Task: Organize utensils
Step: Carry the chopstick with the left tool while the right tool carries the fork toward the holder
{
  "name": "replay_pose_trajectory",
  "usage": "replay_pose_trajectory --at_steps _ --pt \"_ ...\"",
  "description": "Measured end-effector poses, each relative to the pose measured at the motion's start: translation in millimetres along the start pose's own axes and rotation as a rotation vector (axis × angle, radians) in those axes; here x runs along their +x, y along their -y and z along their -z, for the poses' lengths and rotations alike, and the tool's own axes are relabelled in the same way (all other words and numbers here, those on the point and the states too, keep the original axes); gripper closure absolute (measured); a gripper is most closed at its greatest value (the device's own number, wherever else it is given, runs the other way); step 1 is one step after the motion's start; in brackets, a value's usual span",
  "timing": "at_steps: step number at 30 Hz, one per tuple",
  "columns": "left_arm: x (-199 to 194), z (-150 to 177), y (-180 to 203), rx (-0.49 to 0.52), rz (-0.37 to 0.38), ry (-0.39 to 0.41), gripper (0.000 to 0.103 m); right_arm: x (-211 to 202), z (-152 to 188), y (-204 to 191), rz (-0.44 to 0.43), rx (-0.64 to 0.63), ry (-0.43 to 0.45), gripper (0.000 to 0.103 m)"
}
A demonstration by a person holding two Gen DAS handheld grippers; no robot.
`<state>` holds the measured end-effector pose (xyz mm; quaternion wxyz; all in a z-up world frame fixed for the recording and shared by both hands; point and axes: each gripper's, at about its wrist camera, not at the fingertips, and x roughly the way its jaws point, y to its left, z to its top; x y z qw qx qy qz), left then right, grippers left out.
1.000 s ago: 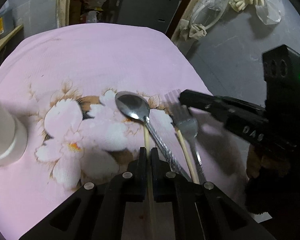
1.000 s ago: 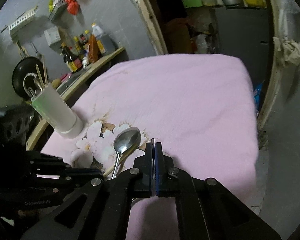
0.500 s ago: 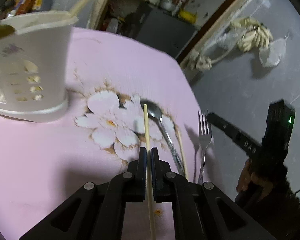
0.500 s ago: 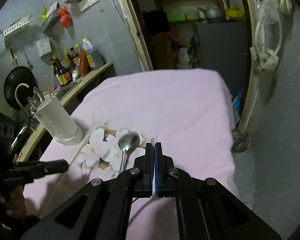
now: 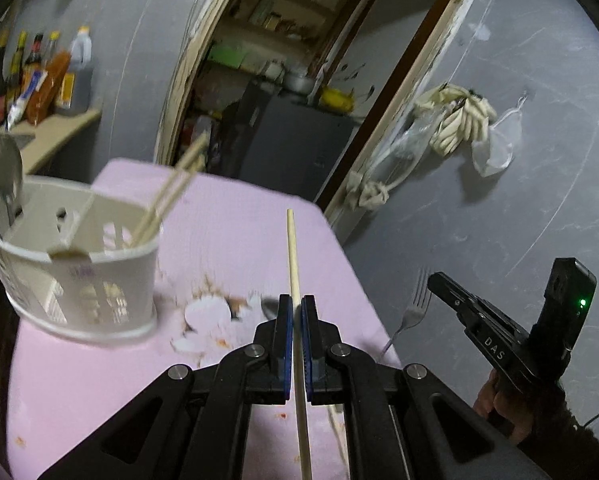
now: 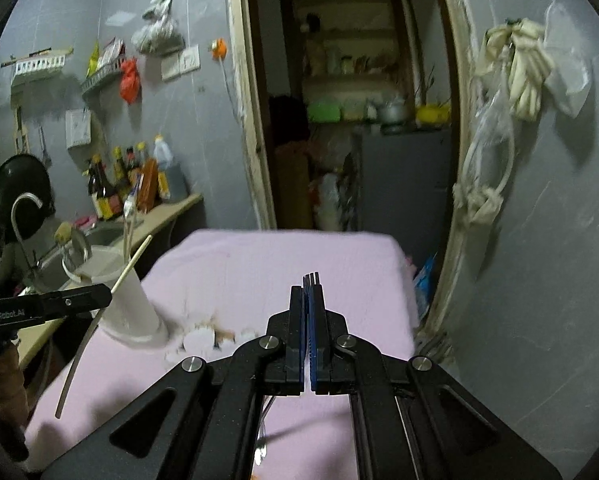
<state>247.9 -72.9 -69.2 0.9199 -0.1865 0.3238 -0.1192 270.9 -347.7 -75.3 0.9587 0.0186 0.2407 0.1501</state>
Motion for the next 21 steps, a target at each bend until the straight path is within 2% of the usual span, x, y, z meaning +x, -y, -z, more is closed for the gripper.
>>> replay_pose_trajectory --at_steps 6,12,21 --pt "-23.9 -24.5 0.6 0.04 0.0 0.052 0.098 -20.8 -27.4 -17.9 0.012 -0.025 0.075 0.101" --pt "-42.4 -39.9 -7.0 0.046 -0.005 0.094 0.098 -29.7 -44.5 -40.4 0.004 -0.05 0.109 0.101" --pt "-71.8 -78.3 -56.6 -0.006 -0.076 0.226 0.098 -23.0 -75.4 -86.0 -0.067 -0.113 0.127 0.101"
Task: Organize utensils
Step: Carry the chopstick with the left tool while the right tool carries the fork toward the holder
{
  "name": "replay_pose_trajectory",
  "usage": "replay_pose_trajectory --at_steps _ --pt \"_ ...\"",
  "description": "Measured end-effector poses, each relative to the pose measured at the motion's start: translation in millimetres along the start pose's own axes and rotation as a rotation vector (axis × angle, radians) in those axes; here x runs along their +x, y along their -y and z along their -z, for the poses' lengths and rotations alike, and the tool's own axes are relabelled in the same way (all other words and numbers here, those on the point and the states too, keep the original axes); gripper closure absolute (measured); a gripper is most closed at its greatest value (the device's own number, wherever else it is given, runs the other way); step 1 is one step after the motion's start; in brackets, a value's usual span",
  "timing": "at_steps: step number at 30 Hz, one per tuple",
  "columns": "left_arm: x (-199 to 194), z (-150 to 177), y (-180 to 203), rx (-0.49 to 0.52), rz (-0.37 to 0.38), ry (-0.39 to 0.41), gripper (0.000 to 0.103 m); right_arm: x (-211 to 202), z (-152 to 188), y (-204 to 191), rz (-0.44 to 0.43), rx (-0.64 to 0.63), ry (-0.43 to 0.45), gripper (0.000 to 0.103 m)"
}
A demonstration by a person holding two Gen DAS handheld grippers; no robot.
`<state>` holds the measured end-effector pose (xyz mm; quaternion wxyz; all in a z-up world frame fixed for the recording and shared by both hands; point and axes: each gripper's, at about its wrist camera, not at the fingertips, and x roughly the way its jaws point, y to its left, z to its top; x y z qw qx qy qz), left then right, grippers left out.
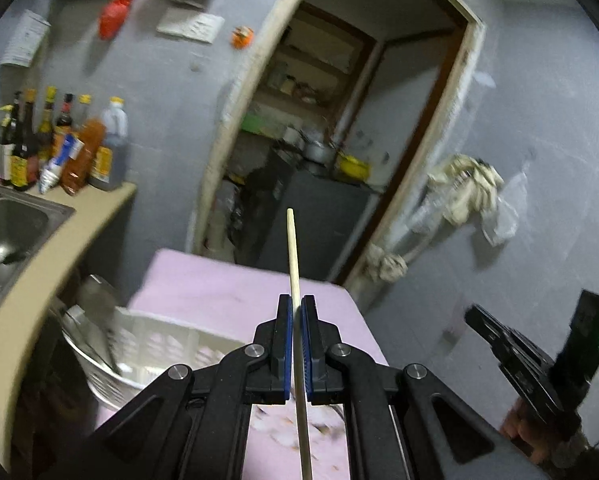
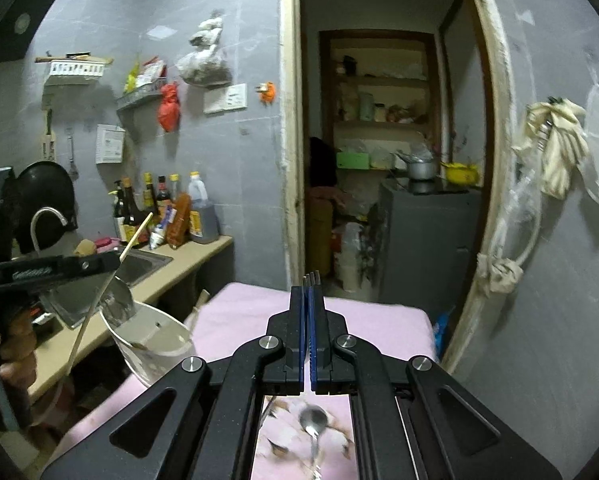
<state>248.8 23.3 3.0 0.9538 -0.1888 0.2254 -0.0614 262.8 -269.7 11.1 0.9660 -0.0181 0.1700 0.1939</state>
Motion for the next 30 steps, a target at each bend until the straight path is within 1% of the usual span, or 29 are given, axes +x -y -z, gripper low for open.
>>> replay_pose_trajectory --at_steps 3,4,7,10,13,18,21,26,30 --pt "-2.7 -17.8 -24.8 -0.039 -0.034 0.052 0.098 4.0 -16.4 -17.5 -0.038 -0.017 0.023 0.101" --pt "-3.4 -26.3 -37.7 -0.058 -0.052 0.079 0.098 5.3 -24.1 -23.4 -0.058 -0.021 0.035 0.101" --pt "-2.0 -41.4 -64.6 -0.088 -0.092 0.126 0.098 7.9 -44.8 -39.3 -0.115 -0.026 0.072 0.101" --pt "0.4 -50.5 -86.2 -0.099 -0.133 0.159 0.098 12.2 -60.0 -57.9 -0.16 -0.039 0.102 0.101" --pt "4.6 -51.7 -103.9 -0.124 -0.15 0.177 0.098 24.6 -67.3 -79.7 -0.19 -0.068 0.119 0.101" --pt "15.6 -49.9 -128.4 -0.192 -0.142 0.201 0.098 52.8 -61.5 -115.2 -0.197 -0.126 0.11 0.101" --pt "25.3 -48.4 -135.9 -0.203 -0.148 0.219 0.098 69.1 -52.9 -129.2 -0.19 -0.149 0.097 0.101" --pt "32.5 -38.6 -137.1 -0.185 -0.169 0.257 0.098 87.0 -35.9 -138.7 -0.182 -0.164 0.059 0.101" --pt "34.2 -23.9 -132.2 -0.154 -0.2 0.29 0.098 95.2 -25.3 -136.1 -0.185 -0.148 0.03 0.101"
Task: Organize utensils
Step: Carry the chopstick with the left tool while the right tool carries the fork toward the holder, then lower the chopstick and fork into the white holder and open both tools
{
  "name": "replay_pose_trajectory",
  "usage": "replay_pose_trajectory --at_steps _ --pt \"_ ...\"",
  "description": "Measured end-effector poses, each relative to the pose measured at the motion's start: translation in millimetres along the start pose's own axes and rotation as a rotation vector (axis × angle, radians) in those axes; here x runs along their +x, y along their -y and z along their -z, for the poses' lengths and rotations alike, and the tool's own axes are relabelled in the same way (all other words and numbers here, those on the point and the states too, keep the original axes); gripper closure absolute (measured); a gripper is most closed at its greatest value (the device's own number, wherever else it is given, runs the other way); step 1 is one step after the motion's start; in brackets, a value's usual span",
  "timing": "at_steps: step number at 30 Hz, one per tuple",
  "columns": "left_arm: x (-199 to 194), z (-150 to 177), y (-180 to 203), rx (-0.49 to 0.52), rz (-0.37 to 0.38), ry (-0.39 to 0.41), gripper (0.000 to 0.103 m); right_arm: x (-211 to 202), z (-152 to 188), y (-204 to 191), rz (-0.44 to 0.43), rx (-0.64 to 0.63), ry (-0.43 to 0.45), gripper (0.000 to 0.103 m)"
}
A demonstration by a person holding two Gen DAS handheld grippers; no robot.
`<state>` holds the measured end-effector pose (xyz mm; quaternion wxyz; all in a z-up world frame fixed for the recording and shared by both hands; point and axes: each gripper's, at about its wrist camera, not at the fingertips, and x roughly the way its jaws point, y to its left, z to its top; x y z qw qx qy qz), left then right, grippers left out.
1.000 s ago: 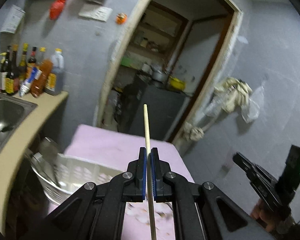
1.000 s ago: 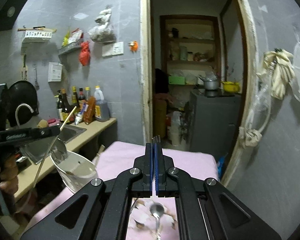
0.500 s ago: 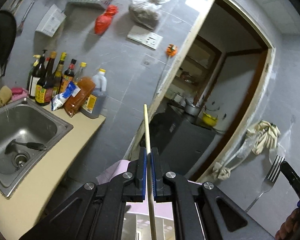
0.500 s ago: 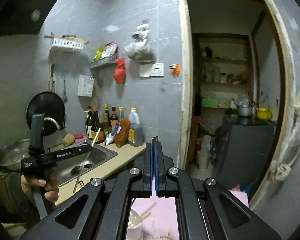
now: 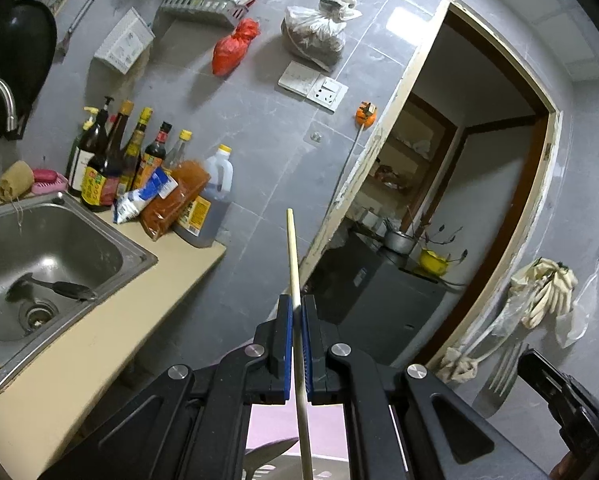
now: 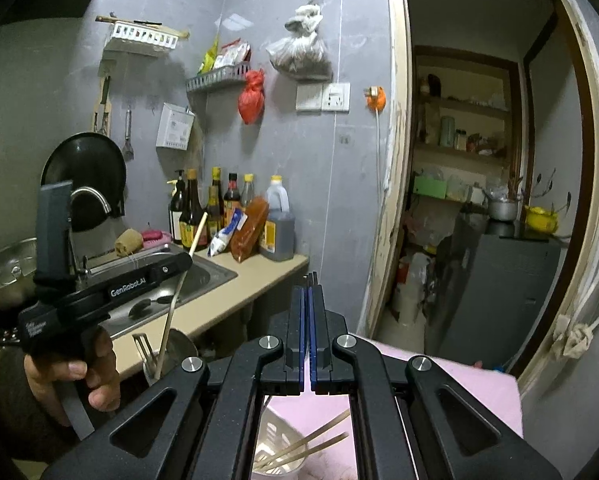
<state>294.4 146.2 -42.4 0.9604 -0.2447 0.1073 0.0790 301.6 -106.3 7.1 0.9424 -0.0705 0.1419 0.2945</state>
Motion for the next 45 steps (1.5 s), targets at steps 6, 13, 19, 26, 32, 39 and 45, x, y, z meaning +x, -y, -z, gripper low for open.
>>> replay_pose_trajectory --at_steps 6,13,19,26,32,39,45 --pt "-6.9 17.4 9.6 0.081 -0.052 0.074 0.098 7.1 13.4 3.1 -0.007 0.028 -0.02 0.101" --pt "-13.1 38.0 19.2 0.166 -0.088 0.129 0.098 12.8 28.1 2.4 0.001 0.041 -0.036 0.101" --pt "-19.7 44.4 22.7 0.205 -0.099 0.142 0.098 14.6 34.4 -1.2 0.008 0.032 -0.047 0.101" --pt "-35.3 46.9 28.6 0.248 -0.118 0.175 0.097 13.6 41.0 -1.7 -0.005 0.052 -0.063 0.101" --pt "-48.7 47.8 30.2 0.282 -0.135 0.2 0.097 15.3 47.7 -3.4 -0.024 0.071 -0.073 0.101" --pt "-56.1 48.2 23.0 0.267 -0.205 0.222 0.098 15.9 53.8 -5.6 -0.025 0.086 -0.078 0.1" --pt "-55.5 49.3 23.0 0.265 -0.207 0.211 0.098 15.7 53.9 -4.2 -0.025 0.085 -0.079 0.1"
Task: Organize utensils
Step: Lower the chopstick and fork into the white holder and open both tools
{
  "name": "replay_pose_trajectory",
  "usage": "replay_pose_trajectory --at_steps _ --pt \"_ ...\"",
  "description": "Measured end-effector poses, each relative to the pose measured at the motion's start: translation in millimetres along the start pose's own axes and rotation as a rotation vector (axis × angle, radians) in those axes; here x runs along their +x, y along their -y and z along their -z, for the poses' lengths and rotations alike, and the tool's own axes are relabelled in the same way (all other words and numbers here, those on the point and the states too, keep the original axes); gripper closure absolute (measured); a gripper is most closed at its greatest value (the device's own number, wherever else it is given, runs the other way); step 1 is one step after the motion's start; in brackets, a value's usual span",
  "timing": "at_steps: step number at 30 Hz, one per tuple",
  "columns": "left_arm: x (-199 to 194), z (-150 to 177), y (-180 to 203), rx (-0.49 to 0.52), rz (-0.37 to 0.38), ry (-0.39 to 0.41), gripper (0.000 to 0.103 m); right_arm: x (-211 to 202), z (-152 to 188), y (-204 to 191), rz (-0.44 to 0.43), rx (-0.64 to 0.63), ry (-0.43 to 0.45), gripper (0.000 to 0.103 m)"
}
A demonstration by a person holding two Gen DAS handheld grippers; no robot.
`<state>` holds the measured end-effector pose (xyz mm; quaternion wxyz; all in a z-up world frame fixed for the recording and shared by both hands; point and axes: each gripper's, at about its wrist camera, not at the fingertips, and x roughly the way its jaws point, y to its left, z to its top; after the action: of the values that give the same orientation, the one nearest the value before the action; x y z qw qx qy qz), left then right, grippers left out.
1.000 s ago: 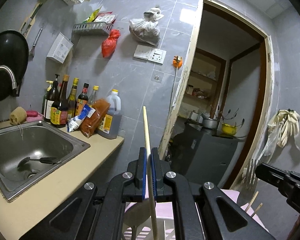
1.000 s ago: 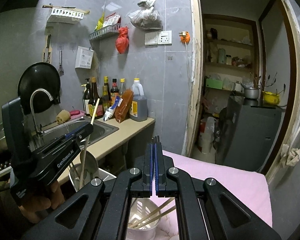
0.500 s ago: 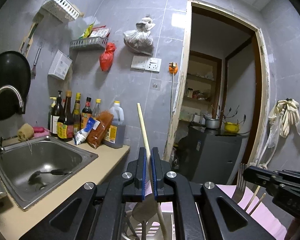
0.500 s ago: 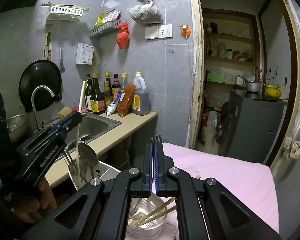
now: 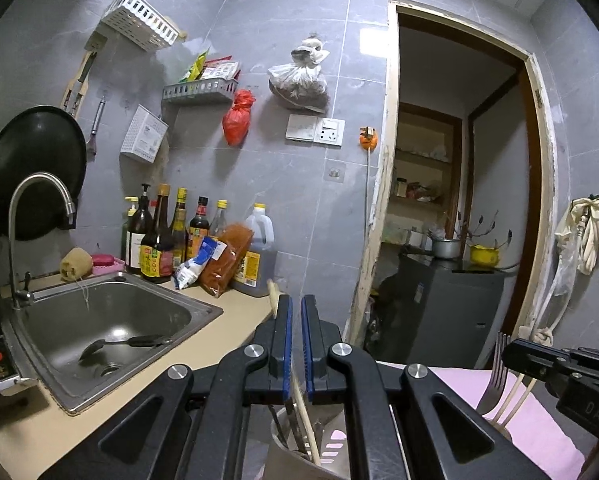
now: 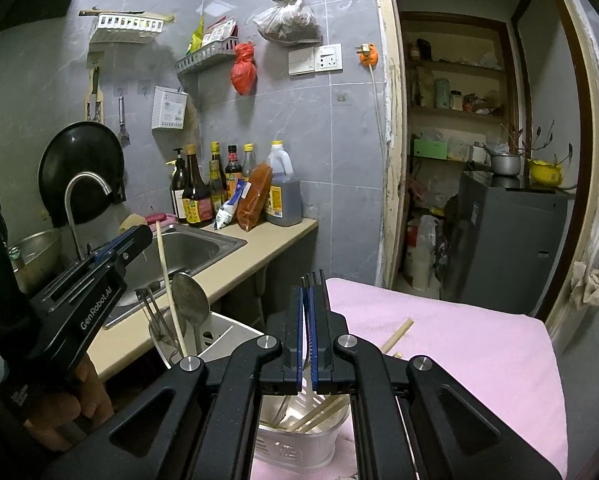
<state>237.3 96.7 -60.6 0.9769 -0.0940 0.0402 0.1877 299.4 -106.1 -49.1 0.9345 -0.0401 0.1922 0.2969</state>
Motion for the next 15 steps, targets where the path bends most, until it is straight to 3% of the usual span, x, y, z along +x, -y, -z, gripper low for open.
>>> replay_pose_trajectory --at_steps 9,13,15 --pt "-1.3 -1.6 1.9 0.004 0.036 -0.08 0.098 -5.4 0.6 5.1 0.012 0.023 -0.007 0.099" --pt "-5.3 -6.4 5.1 0.016 0.059 -0.137 0.098 -16.7 -2.4 9.7 0.011 0.045 0.009 0.075" --pt "-6.7 -9.5 7.5 0.025 0.068 -0.167 0.097 -24.1 -4.9 12.8 0.014 0.058 0.02 0.073"
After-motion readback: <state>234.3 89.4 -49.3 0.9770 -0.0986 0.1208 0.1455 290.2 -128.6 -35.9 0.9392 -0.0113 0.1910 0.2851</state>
